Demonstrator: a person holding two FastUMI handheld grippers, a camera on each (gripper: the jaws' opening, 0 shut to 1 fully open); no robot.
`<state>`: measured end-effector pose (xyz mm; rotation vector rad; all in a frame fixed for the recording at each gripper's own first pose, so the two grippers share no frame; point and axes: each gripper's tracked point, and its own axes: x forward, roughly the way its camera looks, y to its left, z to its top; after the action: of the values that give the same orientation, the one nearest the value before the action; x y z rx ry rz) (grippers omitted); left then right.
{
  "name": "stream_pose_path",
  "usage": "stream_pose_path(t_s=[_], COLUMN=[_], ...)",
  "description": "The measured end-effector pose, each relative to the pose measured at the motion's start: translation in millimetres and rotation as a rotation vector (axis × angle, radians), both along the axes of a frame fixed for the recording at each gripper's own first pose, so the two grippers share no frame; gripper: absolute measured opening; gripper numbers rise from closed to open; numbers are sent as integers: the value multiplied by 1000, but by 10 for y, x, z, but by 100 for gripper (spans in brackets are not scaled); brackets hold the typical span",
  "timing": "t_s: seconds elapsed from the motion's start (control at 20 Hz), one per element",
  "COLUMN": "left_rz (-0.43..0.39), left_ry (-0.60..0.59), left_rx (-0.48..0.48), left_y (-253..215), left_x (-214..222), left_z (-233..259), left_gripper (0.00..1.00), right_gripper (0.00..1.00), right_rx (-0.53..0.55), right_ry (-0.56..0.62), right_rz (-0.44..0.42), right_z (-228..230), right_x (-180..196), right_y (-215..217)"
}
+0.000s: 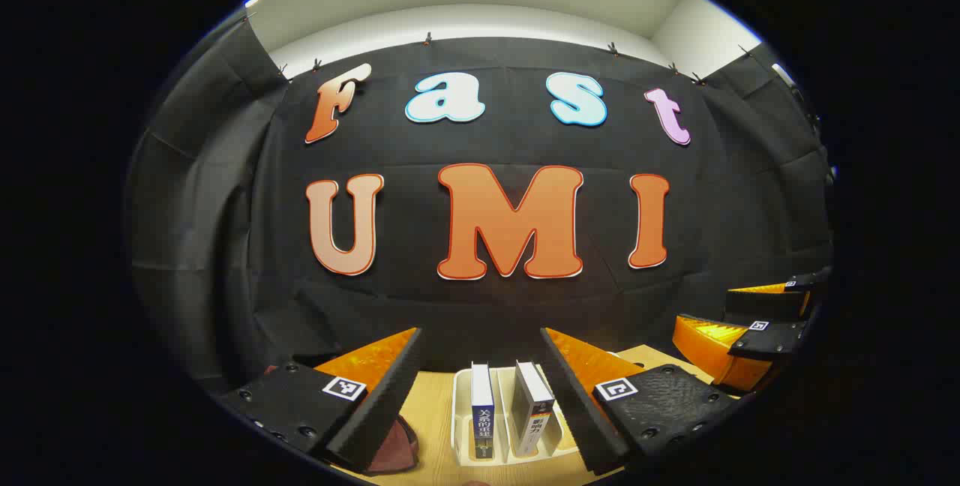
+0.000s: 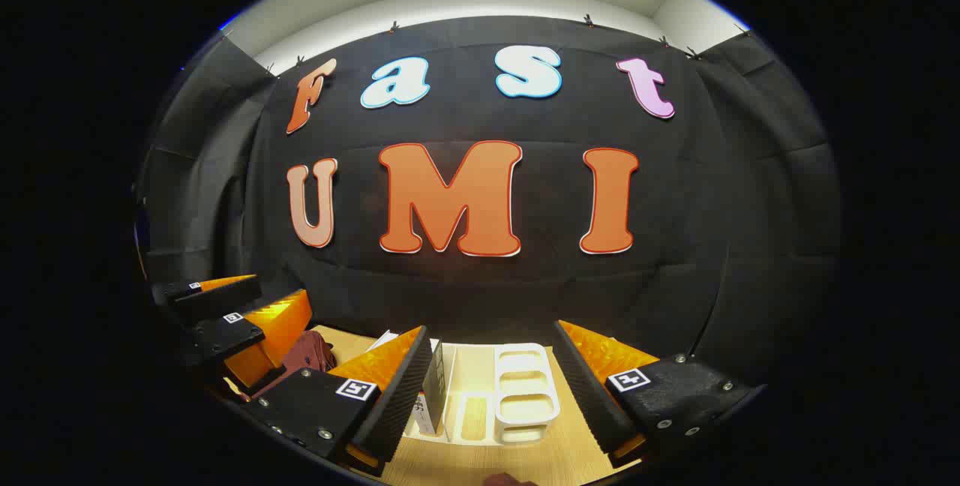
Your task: Open the schoolbag, grab two books from the bookshelf and put them into the schoolbag.
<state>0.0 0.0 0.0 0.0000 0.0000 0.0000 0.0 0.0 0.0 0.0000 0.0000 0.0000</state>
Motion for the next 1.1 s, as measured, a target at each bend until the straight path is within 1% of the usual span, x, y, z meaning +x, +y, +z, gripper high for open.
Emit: stream_pose_path(t_s=[0.65, 1.1], left_rz=[1, -1], left_ry=[5, 10], left_rx=[16, 23], left_y=[-49, -57], left_x=[-82, -117], left_z=[-32, -51], left_gripper=[95, 95], right_gripper=[96, 96], right_rx=[8, 4], right_ry=[10, 12], right_rz=[-38, -41], right_z=[-46, -59], right_x=[1, -29], right_y=[-115, -120])
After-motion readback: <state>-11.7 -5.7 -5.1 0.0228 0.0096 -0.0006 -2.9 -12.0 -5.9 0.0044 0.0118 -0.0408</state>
